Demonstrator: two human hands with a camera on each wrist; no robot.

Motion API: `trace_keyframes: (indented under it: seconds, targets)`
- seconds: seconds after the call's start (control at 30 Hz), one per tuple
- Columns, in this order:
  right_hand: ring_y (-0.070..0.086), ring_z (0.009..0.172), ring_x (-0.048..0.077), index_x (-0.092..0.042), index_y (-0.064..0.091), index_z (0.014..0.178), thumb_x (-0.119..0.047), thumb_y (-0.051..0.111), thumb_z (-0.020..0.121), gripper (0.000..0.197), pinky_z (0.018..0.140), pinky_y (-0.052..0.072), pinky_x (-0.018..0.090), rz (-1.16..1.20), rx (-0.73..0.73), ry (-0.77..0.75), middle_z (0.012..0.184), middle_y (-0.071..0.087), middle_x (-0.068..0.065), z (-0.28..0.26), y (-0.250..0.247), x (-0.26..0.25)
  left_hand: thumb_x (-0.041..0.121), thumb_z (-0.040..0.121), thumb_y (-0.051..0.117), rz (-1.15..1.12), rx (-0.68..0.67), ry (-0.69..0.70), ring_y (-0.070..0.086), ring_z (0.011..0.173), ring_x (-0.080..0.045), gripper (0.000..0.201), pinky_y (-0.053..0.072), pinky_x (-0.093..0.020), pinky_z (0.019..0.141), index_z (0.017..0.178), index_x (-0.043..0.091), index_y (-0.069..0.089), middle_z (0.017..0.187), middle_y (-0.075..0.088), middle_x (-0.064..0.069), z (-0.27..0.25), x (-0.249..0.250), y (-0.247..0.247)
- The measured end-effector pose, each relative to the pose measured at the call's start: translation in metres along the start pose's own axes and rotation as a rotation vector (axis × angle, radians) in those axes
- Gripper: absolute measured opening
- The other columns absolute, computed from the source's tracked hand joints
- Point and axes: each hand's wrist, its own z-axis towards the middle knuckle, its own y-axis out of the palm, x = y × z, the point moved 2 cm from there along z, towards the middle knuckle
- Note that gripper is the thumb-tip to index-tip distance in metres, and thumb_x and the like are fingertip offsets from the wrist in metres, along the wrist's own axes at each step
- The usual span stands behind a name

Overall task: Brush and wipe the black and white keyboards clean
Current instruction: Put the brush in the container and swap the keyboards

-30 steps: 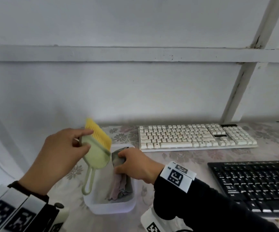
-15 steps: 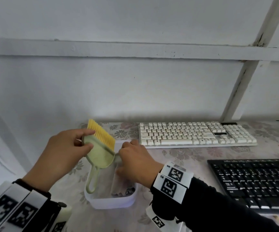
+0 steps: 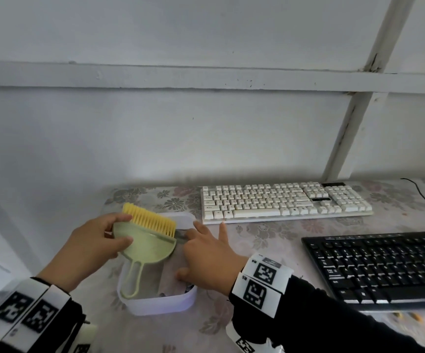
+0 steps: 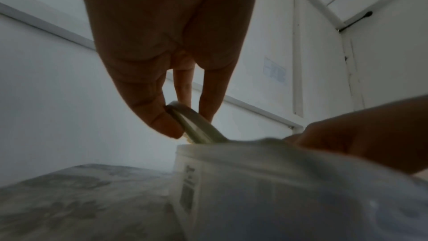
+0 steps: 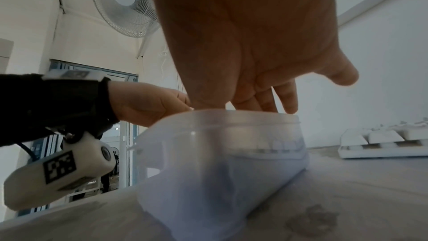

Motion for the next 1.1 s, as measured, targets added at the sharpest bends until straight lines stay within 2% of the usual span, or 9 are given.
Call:
trace_keyframes:
  seconds: [0.13,0.23,0.37,0.47,0.6,0.77,0.87,0.97,1.1]
  targets:
    - [0.022,0.134,0.028,-0.005,0.058,0.112,-0.035,0.058,0.088,0.039,0.109,0.020,0.056,0.065,-0.024,-0.015,0.142,0.032,0.008,-0.008,0.000,0.003,0.013,0.077,0.073,0.116,-0.030,-0.043,0.064,0.075,-0.019,0.043,0.048,-0.026,0.062,0.115,0.029,0.059,0.104,0.062,-0.002,-0.001,-0.007,0.004]
    - [0.029,0.131,0.028,-0.007,0.055,0.120,-0.037,0.057,0.089,0.043,0.105,0.033,0.048,0.147,0.039,-0.046,0.142,0.036,0.008,-0.017,-0.003,0.009,0.029,0.072,0.077,0.278,-0.025,-0.034,0.059,0.095,-0.022,0.054,0.047,-0.036,0.082,0.122,0.025,0.057,0.115,0.056,-0.008,-0.003,-0.003,0.003]
    - [0.034,0.128,0.024,-0.010,0.049,0.132,-0.041,0.055,0.091,0.052,0.105,0.036,0.041,0.265,0.135,-0.011,0.137,0.040,0.006,-0.041,-0.015,0.033,0.037,0.068,0.073,0.391,0.023,0.060,0.042,0.121,-0.028,0.060,0.034,-0.040,0.100,0.124,0.024,0.057,0.127,0.048,-0.011,-0.012,0.025,0.007]
    - [0.038,0.127,0.017,-0.016,0.043,0.139,-0.043,0.054,0.092,0.055,0.106,0.034,0.030,0.321,0.214,0.046,0.138,0.041,0.000,-0.067,-0.024,0.068,0.023,0.077,0.073,0.395,0.016,0.181,0.046,0.118,-0.023,0.049,0.037,-0.036,0.097,0.123,0.027,0.056,0.127,0.050,-0.004,-0.020,0.054,0.022]
    - [0.044,0.119,0.006,-0.020,0.047,0.136,-0.042,0.057,0.090,0.052,0.096,0.032,0.015,0.407,0.321,0.225,0.135,0.045,-0.008,-0.113,-0.035,0.133,0.028,0.082,0.068,0.272,-0.084,0.313,0.047,0.111,-0.008,0.045,0.038,-0.028,0.091,0.122,0.039,0.052,0.121,0.049,0.014,-0.033,0.096,0.056]
    - [0.045,0.123,0.006,-0.024,0.049,0.135,-0.040,0.059,0.089,0.049,0.097,0.032,0.016,0.464,0.365,0.487,0.135,0.049,-0.008,-0.180,-0.035,0.232,0.034,0.084,0.064,0.149,-0.230,0.352,0.046,0.110,0.001,0.046,0.036,-0.019,0.088,0.120,0.050,0.039,0.112,0.047,0.027,-0.047,0.137,0.117]
    - [0.049,0.119,0.011,-0.019,0.055,0.129,-0.036,0.064,0.086,0.047,0.095,0.035,0.019,0.487,0.421,0.627,0.126,0.055,-0.003,-0.224,-0.035,0.294,0.035,0.086,0.061,0.156,-0.322,0.325,0.046,0.113,0.001,0.051,0.036,-0.016,0.089,0.128,0.046,0.035,0.118,0.046,0.023,-0.056,0.154,0.157]
    - [0.053,0.111,0.013,-0.021,0.059,0.122,-0.056,0.065,0.076,0.058,0.092,0.037,0.025,0.503,0.486,0.721,0.120,0.058,-0.004,-0.268,-0.037,0.352,0.032,0.085,0.065,0.167,-0.372,0.279,0.048,0.113,-0.001,0.057,0.039,-0.018,0.094,0.135,0.035,0.038,0.124,0.049,0.016,-0.062,0.167,0.191]
    - [0.048,0.123,0.022,-0.011,0.054,0.132,-0.027,0.065,0.087,0.049,0.097,0.035,0.028,0.533,0.467,0.824,0.134,0.053,0.006,-0.314,-0.036,0.412,0.027,0.082,0.068,0.157,-0.387,0.190,0.050,0.111,-0.004,0.059,0.042,-0.022,0.095,0.134,0.029,0.041,0.121,0.052,0.011,-0.067,0.179,0.227]
